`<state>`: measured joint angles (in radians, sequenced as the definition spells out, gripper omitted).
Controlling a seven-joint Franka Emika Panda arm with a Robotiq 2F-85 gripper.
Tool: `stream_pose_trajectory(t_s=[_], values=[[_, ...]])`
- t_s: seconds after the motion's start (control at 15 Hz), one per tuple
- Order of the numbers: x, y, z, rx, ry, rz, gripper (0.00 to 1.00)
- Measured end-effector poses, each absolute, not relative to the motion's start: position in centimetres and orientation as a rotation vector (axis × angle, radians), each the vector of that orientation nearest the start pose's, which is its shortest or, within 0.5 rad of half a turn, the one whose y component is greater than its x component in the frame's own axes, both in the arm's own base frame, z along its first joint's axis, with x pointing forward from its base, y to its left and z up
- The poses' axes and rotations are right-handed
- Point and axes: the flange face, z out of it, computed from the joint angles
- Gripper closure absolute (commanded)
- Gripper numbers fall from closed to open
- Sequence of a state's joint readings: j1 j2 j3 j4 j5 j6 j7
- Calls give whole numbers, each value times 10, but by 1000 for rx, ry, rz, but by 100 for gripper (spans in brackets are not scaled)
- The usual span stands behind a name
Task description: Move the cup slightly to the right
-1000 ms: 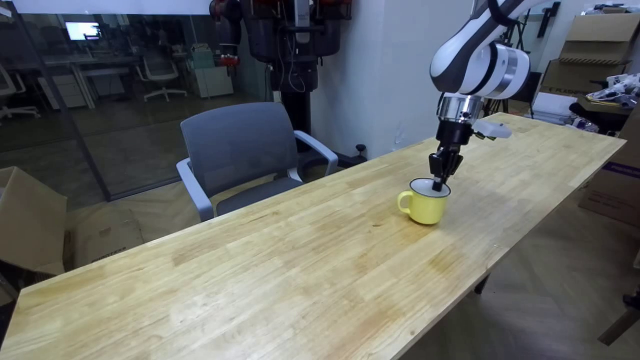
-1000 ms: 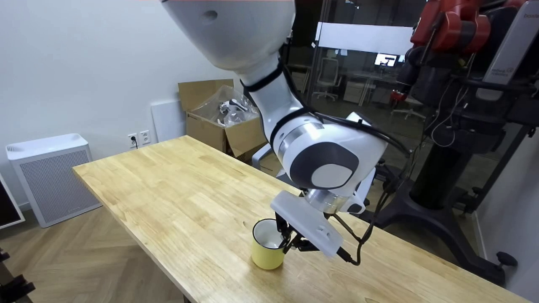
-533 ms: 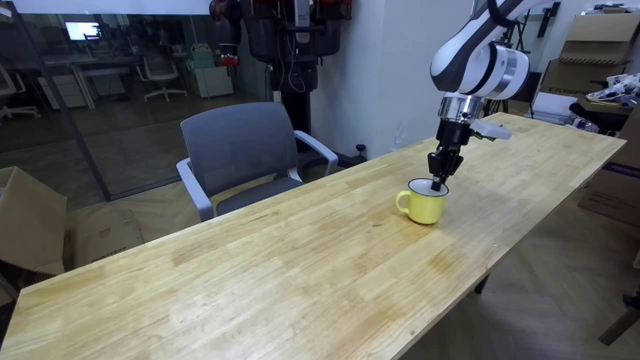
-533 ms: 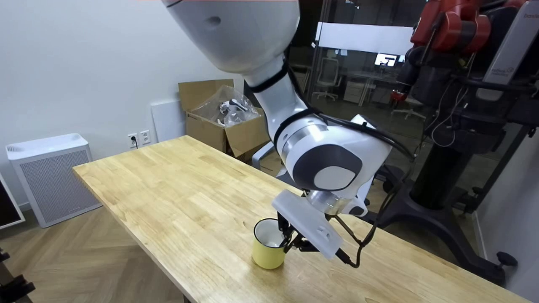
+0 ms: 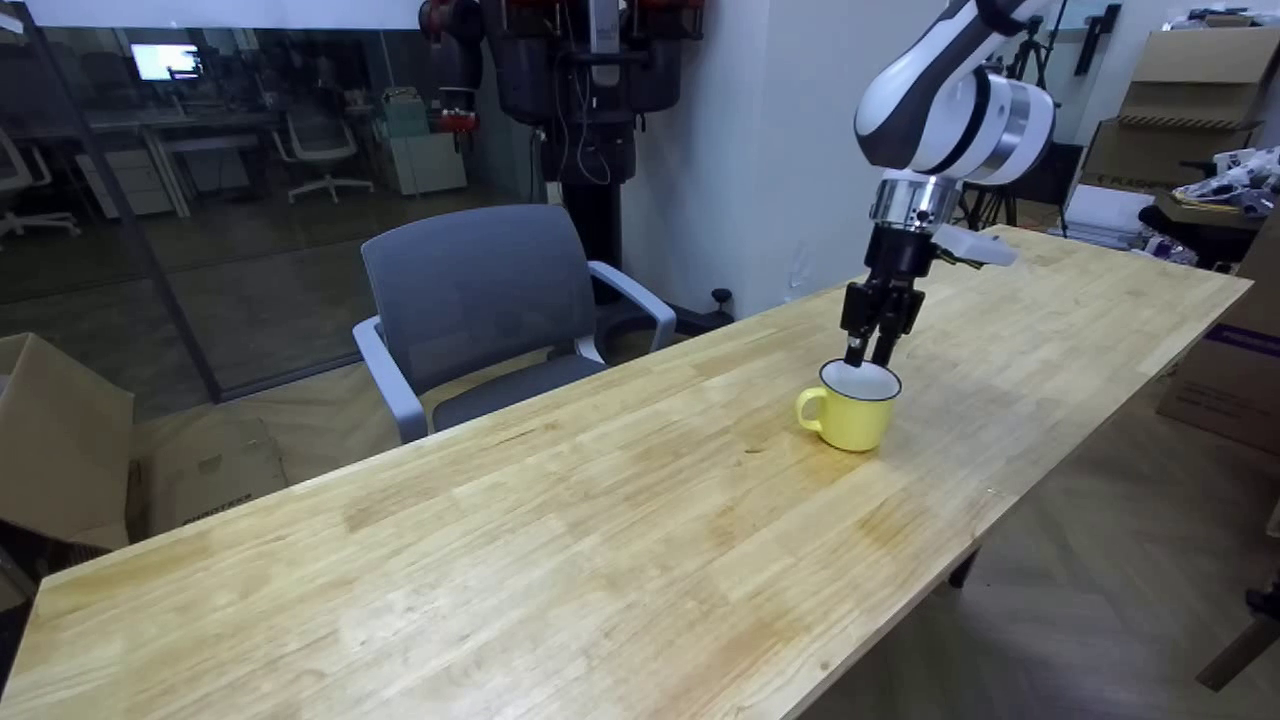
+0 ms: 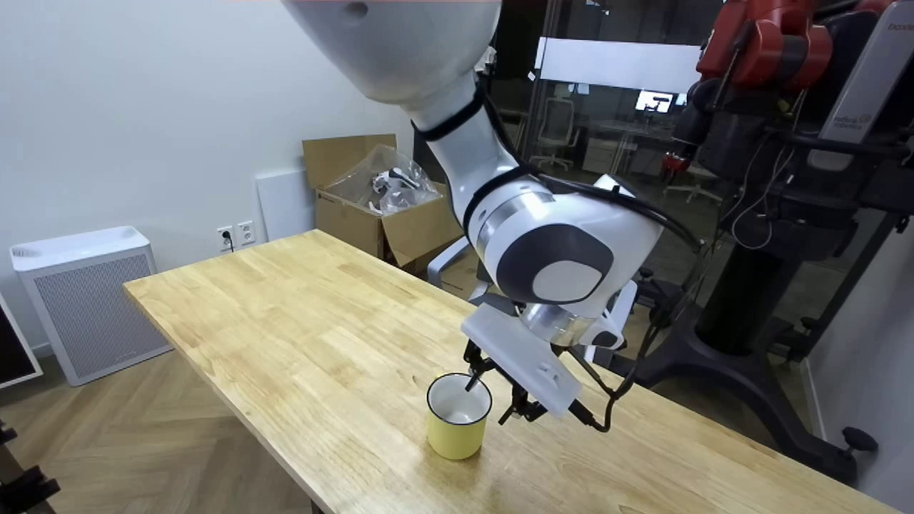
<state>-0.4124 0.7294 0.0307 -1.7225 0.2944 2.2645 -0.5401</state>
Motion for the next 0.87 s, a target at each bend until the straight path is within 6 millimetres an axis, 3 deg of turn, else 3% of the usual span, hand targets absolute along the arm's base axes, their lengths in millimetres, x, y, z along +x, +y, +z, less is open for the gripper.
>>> stream_pose_trajectory(t_s=[0.53, 0.87], values=[[597, -187, 207, -2879, 127, 82, 0], [587, -151, 225, -2837, 235, 205, 0]])
